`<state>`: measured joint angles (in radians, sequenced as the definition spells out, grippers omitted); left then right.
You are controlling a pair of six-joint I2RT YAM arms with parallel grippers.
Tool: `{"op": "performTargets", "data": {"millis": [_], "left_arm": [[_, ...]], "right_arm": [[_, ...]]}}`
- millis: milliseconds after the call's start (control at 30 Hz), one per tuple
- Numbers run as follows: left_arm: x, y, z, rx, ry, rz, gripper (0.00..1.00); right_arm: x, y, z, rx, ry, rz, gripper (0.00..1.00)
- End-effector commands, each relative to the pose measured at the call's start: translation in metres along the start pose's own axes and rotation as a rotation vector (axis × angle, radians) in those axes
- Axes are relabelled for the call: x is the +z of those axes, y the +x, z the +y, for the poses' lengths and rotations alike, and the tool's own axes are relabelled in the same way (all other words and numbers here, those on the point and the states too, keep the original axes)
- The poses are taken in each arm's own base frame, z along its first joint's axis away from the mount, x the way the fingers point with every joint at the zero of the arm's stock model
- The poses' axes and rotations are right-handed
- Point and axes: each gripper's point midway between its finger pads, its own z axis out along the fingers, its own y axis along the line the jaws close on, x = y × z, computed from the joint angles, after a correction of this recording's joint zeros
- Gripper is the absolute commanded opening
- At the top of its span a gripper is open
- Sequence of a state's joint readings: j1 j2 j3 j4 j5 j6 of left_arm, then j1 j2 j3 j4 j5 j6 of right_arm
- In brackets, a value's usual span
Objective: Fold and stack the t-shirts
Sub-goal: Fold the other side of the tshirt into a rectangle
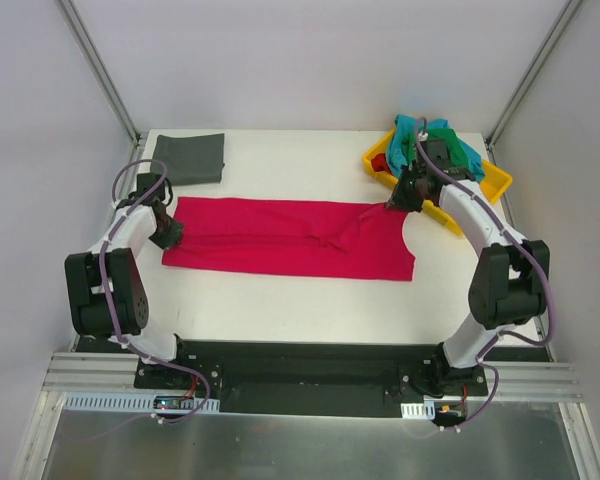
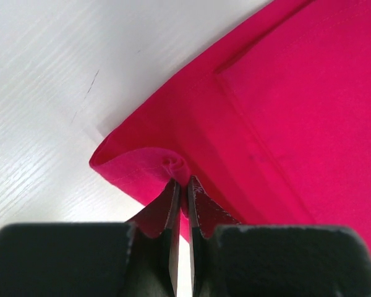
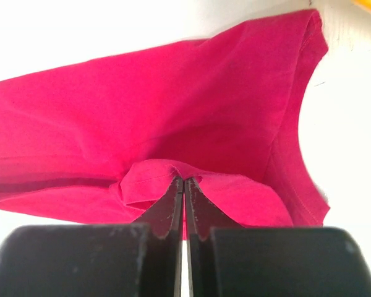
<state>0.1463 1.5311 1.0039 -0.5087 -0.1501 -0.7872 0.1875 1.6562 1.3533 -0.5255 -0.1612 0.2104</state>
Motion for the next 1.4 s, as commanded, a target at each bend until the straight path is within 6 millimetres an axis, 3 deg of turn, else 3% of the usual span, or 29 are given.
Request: {"op": "performTargets", "data": {"millis": [0, 67, 100, 200, 233, 267, 367, 467, 500, 633, 733, 867, 967, 1067, 1200, 1367], "left_arm": [[0.007, -0.019, -0.001, 0.041, -0.044, -0.025, 0.08], [0.011, -0.020, 0.002, 0.045, -0.066, -0.020, 0.14], [0.011, -0.022, 0.003, 0.044, -0.077, -0.023, 0.23], [0.001, -0.033, 0.010, 0.029, -0.101, -0.050, 0.58], [-0.006, -0.036, 0.008, 0.021, -0.084, -0.055, 0.74], [-0.018, -0.041, 0.003, 0.019, -0.049, -0.072, 0.99], [-0.044, -0.044, -0.004, -0.003, 0.034, -0.105, 0.99], [-0.057, -0.032, -0.015, 0.011, 0.129, -0.065, 0.99], [-0.058, -0.024, -0.021, 0.029, 0.170, -0.033, 0.99], [-0.045, 0.011, -0.049, 0.101, 0.328, 0.100, 0.99], [-0.032, 0.037, -0.065, 0.155, 0.407, 0.222, 0.99], [-0.004, 0.053, -0.061, 0.186, 0.384, 0.287, 0.99], [0.015, 0.062, -0.052, 0.189, 0.333, 0.321, 0.99], [0.024, 0.066, -0.045, 0.198, 0.309, 0.329, 0.99], [0.031, 0.065, -0.033, 0.199, 0.262, 0.307, 0.99], [0.033, 0.059, -0.020, 0.194, 0.220, 0.272, 0.99]], "right_arm": [[0.010, -0.030, -0.002, -0.037, 0.019, -0.061, 0.01], [0.017, -0.035, -0.004, -0.046, 0.039, -0.062, 0.12], [0.018, -0.036, -0.007, -0.048, 0.053, -0.060, 0.24], [0.009, -0.044, -0.004, -0.066, 0.058, -0.074, 0.56], [0.004, -0.043, -0.001, -0.079, 0.044, -0.075, 0.61], [-0.004, -0.040, 0.003, -0.092, 0.025, -0.079, 0.64], [-0.022, -0.020, 0.011, -0.150, -0.009, -0.066, 0.77], [-0.029, 0.017, 0.023, -0.195, -0.058, -0.022, 0.89], [-0.026, 0.033, 0.027, -0.201, -0.078, 0.000, 0.97], [-0.004, 0.081, 0.052, -0.208, -0.146, 0.091, 0.96], [0.016, 0.104, 0.059, -0.205, -0.121, 0.162, 0.96], [0.042, 0.122, 0.070, -0.204, -0.115, 0.209, 0.96], [0.064, 0.121, 0.070, -0.188, -0.089, 0.232, 0.96], [0.082, 0.108, 0.079, -0.208, -0.085, 0.211, 0.96], [0.102, 0.083, 0.109, -0.224, -0.139, 0.192, 0.96], [0.098, 0.050, 0.130, -0.241, -0.113, 0.168, 0.97]]}}
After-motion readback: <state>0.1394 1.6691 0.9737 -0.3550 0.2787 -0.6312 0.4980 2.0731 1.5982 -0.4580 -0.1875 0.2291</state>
